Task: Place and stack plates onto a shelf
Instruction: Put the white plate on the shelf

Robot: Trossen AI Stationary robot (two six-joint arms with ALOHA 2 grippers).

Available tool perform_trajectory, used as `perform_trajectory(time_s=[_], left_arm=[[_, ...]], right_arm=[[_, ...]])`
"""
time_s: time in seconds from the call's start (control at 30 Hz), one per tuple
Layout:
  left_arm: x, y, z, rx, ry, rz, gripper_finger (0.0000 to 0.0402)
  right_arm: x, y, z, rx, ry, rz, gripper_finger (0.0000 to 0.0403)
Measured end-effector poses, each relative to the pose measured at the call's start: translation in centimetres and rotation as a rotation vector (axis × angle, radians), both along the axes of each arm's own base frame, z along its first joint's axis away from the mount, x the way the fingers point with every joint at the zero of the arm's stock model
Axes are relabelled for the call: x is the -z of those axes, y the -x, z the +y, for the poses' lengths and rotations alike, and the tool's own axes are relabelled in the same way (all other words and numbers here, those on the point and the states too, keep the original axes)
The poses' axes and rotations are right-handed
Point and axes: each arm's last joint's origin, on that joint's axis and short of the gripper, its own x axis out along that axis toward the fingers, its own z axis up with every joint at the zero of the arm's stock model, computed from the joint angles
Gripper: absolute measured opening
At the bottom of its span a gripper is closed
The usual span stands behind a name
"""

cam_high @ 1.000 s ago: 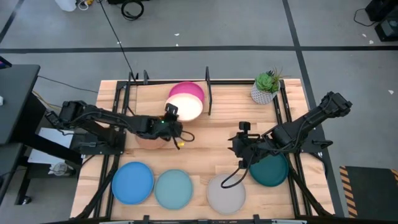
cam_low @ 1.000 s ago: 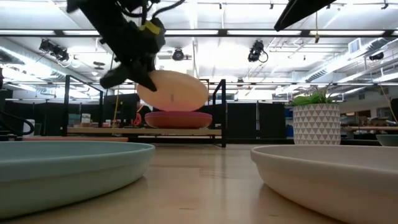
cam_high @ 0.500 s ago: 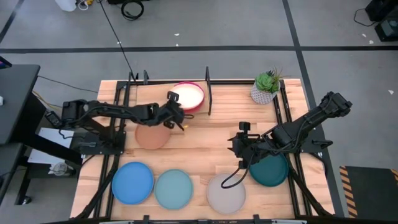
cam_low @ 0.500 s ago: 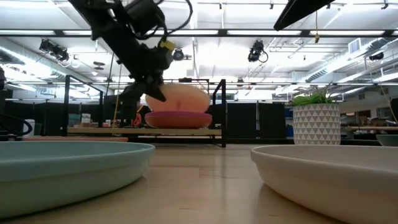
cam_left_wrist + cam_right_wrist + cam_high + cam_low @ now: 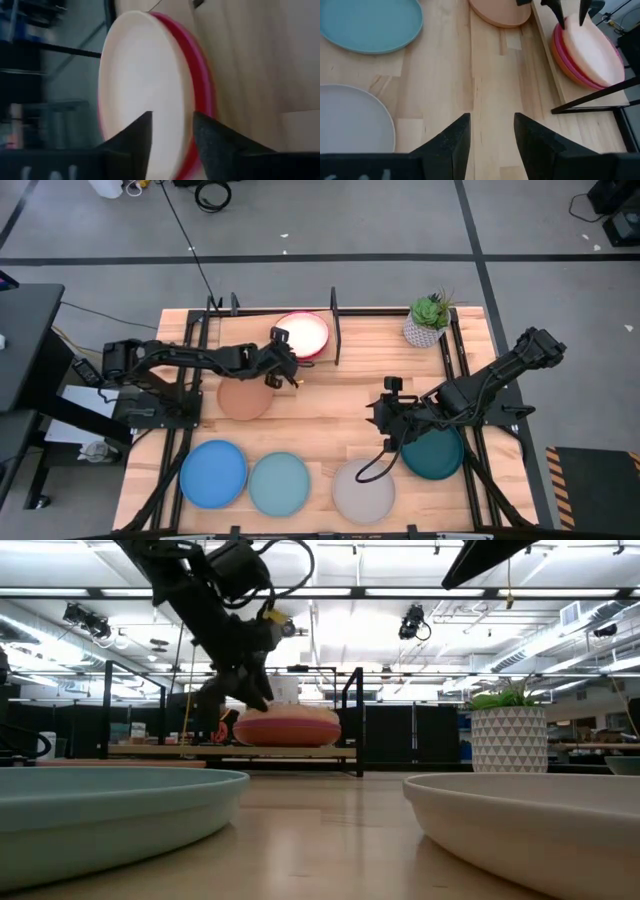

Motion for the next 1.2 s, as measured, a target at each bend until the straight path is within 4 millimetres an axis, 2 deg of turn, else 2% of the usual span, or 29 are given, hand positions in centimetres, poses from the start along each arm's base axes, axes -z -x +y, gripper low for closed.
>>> perform_trajectory(time_s=[0.13,0.3,0.4,0.57,0.7,0.87,1.0,1.13,1.2], left_arm=[[-1.6,0.1,0.1,0.009,0.170,-0.053,0.0187],[-2.5,0.0,-0.2,0.080,0.424,-0.116,0.0195],[-2.4,0.3,-0.4,0.086,0.441,-0.094,0.0187],[-2.6,0.5,0.4,0.021,0.304,-0.068,0.0181],[-3.1,0.4,3.8,-0.057,0.192,-0.146,0.0180],[-2.9,1.4,8.3,-0.238,0.261,-0.127,0.0180],[-2.8,3.1,11.1,-0.377,0.342,-0.207,0.0180],[-2.6,4.9,13.2,-0.552,0.440,-0.306,0.0180],[-2.2,5.2,13.9,-0.600,0.461,-0.314,0.0182]], right_arm=[[0.2,0.0,0.0,0.002,-0.008,0.002,0.0158],[2.8,0.1,0.0,-0.050,-0.078,0.060,0.0158],[4.0,0.3,-0.2,-0.040,-0.126,0.093,0.0158],[4.1,0.3,-0.2,-0.029,-0.137,0.081,0.0158],[3.9,-0.2,-0.2,-0.057,-0.111,0.040,0.0158],[3.7,-0.7,-0.9,-0.060,-0.110,0.017,0.0158],[3.8,-1.1,-1.5,-0.062,-0.088,0.028,0.0158],[4.0,-1.6,-2.0,-0.071,-0.065,0.032,0.0158],[3.9,-1.8,-2.3,-0.073,-0.059,0.022,0.0158]])
